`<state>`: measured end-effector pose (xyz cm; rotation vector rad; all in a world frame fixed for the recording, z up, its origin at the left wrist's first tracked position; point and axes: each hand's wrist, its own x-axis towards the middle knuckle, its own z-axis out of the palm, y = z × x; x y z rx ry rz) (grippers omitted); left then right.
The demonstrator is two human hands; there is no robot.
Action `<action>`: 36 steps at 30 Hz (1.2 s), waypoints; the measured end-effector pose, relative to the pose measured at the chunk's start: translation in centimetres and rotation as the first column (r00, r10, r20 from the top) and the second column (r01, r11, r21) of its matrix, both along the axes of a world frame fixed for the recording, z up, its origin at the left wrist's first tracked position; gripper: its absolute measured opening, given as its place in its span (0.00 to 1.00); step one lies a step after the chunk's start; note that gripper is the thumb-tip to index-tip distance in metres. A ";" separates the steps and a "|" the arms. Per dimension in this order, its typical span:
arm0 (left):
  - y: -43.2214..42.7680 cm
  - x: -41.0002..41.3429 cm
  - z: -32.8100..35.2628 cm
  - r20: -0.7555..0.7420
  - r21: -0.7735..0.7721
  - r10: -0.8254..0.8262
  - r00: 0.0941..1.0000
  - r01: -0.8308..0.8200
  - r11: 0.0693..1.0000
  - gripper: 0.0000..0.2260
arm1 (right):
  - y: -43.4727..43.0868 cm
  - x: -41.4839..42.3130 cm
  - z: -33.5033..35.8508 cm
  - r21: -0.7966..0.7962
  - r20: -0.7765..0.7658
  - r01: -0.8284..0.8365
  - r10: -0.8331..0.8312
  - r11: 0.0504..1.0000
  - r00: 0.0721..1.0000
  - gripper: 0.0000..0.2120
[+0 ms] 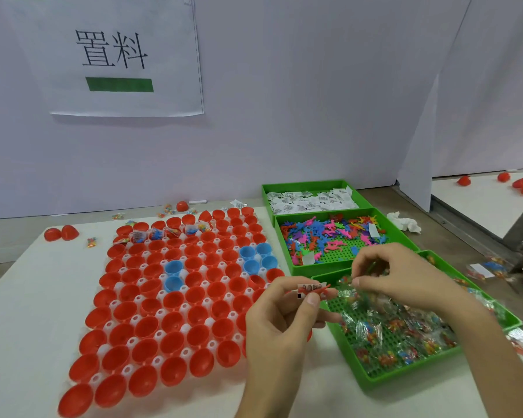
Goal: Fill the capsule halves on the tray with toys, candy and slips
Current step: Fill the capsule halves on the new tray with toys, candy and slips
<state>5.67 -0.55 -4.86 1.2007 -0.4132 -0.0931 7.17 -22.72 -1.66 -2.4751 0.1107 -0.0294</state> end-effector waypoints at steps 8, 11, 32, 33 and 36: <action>0.0 0.1 0.0 0.014 -0.053 -0.004 1.000 0.004 0.999 0.04 | 1.5 -0.7 1.6 0.402 0.161 -0.075 0.010 0.913 0.987 0.04; -0.2 0.2 -0.1 0.049 -0.029 0.001 0.999 0.000 1.000 0.06 | 3.0 -1.2 2.1 0.539 0.260 -0.224 0.092 0.812 0.961 0.03; -0.4 0.3 -0.5 0.000 -0.107 0.016 1.000 -0.016 0.994 0.09 | 6.5 -1.7 2.4 0.626 0.256 -0.360 0.254 0.692 0.933 0.07; -0.4 0.3 -0.5 0.006 -0.100 0.024 1.000 -0.023 0.995 0.10 | 6.6 -1.6 2.3 0.624 0.265 -0.371 0.260 0.688 0.929 0.06; -0.4 0.3 -0.6 0.027 -0.090 0.039 0.999 -0.036 0.995 0.11 | 6.8 -1.4 2.0 0.615 0.304 -0.374 0.228 0.694 0.925 0.05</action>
